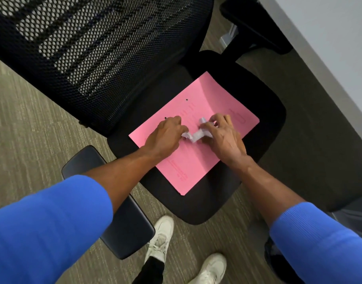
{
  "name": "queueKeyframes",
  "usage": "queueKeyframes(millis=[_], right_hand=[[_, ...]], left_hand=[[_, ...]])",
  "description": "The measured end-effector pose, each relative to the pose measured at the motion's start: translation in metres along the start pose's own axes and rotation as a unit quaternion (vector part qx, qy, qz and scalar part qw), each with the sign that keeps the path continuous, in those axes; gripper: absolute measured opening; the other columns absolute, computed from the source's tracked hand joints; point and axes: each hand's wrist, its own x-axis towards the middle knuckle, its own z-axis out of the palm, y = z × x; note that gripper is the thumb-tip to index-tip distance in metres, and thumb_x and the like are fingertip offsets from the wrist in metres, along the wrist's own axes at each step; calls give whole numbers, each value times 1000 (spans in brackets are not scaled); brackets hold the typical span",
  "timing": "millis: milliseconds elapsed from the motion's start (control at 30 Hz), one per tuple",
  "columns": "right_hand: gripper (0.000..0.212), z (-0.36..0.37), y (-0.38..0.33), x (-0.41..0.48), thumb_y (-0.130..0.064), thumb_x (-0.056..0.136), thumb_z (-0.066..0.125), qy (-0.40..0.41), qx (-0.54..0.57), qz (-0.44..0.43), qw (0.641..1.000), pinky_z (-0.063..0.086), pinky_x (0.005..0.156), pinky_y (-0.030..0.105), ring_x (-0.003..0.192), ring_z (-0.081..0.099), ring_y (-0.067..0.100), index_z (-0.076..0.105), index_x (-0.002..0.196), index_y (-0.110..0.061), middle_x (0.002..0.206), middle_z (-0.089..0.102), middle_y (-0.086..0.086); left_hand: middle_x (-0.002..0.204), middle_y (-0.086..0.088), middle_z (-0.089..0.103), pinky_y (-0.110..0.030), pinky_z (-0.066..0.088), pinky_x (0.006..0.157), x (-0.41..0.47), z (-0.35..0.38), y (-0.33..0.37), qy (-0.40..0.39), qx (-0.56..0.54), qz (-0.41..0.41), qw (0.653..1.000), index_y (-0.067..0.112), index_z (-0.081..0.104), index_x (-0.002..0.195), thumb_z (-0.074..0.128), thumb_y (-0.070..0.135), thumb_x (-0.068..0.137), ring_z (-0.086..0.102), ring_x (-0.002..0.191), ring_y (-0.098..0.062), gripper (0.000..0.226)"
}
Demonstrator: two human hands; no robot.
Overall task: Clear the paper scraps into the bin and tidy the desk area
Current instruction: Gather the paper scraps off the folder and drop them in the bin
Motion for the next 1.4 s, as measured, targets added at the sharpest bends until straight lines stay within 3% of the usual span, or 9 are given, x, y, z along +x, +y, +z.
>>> queueKeyframes(millis=[233,467,567,767,900,1033,1167,1300,1400], right_hand=[[25,2,6,-20,-24,97,74,70,70,34,995,50,70,39,93,61,31,77,118,-11,103,61,10],[23,8,10,-55,-33,94,77,170,215,159,948,55,71,37,79,60,18,82,110,-17,90,63,0],[20,11,11,-76,-34,91,79,207,244,191,928,57,71,38,76,62,14,84,106,-20,88,62,-6],[15,14,19,-137,-32,90,82,234,332,273,872,64,69,41,77,70,14,85,104,-26,90,67,-5],[14,12,30,-193,-32,88,83,259,299,337,854,51,72,20,74,64,3,84,102,-33,84,73,-14],[8,18,49,-254,-28,89,84,260,361,419,792,44,57,4,63,68,-8,85,95,-24,71,72,-20],[29,39,80,-320,-42,88,82,223,383,542,715,58,63,36,63,73,15,82,85,-12,68,75,0],[9,55,102,-380,-32,93,79,257,421,547,676,64,74,40,75,77,15,84,99,-26,88,82,-1],[18,69,123,-421,-29,93,80,243,410,587,654,63,84,41,85,75,16,81,107,-18,105,82,11]], left_hand=[[112,-7,68,-37,59,91,-4,-1,6,27,-83,-97,991,19,80,124,69,-1,95,65,104,-25,38],[83,10,63,-5,36,63,-16,0,23,72,-196,-177,962,14,86,107,85,5,85,57,71,-3,24],[84,8,73,-5,41,63,-24,1,37,80,-222,-179,955,13,86,104,86,7,85,61,70,1,20],[93,-4,82,-32,64,81,-36,11,94,59,-285,-168,942,14,87,106,84,9,86,78,85,-23,20],[78,5,76,-37,65,81,-42,27,147,32,-309,-152,938,16,88,98,81,3,84,77,75,-16,21],[67,27,63,-36,67,75,-51,52,208,-3,-321,-111,940,18,88,97,82,3,84,68,65,6,21],[65,21,63,-31,66,70,-63,89,264,-66,-304,-80,947,18,87,87,79,-4,81,70,68,6,24],[76,-2,78,-33,60,69,-79,133,317,-119,-253,-75,957,15,86,83,83,6,80,75,79,-11,10],[91,-14,80,-26,56,75,-94,166,353,-140,-240,-100,955,10,84,91,78,0,84,76,90,-28,14]])
